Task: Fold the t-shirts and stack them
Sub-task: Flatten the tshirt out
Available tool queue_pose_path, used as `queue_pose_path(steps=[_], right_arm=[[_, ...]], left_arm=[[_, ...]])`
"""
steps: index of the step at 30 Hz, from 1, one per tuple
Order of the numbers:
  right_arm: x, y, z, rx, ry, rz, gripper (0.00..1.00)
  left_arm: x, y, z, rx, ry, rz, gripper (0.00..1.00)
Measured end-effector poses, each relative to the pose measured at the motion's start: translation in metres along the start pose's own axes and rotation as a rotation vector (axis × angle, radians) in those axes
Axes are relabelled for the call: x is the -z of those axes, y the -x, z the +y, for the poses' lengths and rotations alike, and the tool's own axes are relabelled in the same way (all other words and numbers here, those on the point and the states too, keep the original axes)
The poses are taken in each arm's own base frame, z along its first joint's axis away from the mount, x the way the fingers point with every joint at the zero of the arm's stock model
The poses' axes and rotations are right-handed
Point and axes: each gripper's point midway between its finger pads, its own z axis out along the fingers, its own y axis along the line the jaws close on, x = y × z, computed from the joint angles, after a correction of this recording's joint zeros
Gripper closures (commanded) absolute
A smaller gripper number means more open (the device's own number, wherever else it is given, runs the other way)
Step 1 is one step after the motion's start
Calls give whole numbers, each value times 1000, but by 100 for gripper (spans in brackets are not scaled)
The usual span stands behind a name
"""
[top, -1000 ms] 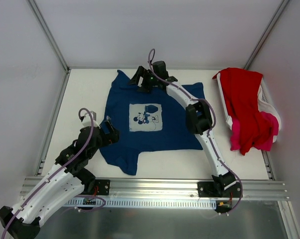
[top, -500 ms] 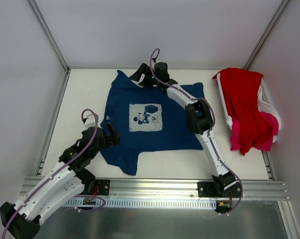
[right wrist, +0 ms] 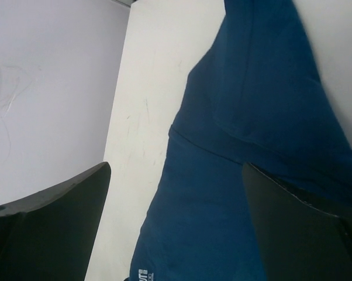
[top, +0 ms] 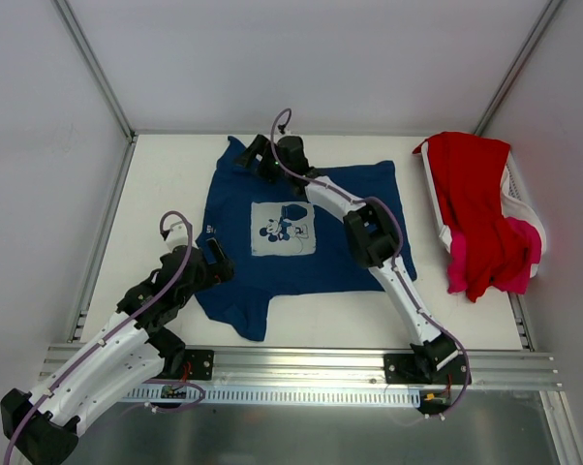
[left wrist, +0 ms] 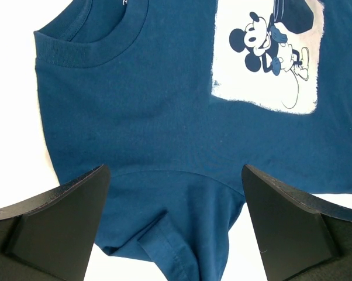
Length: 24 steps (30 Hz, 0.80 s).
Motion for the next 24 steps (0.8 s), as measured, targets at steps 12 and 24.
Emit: queue_pose_path(steps=[12,24], right_arm=[[-21,-27,-9,-5,-27,-30,1],[-24,-16,-19,25,-89,-110,1]], left_arm=[[-1,-1,1,4,8,-1,4],[-3,-6,6,1,17,10,4]])
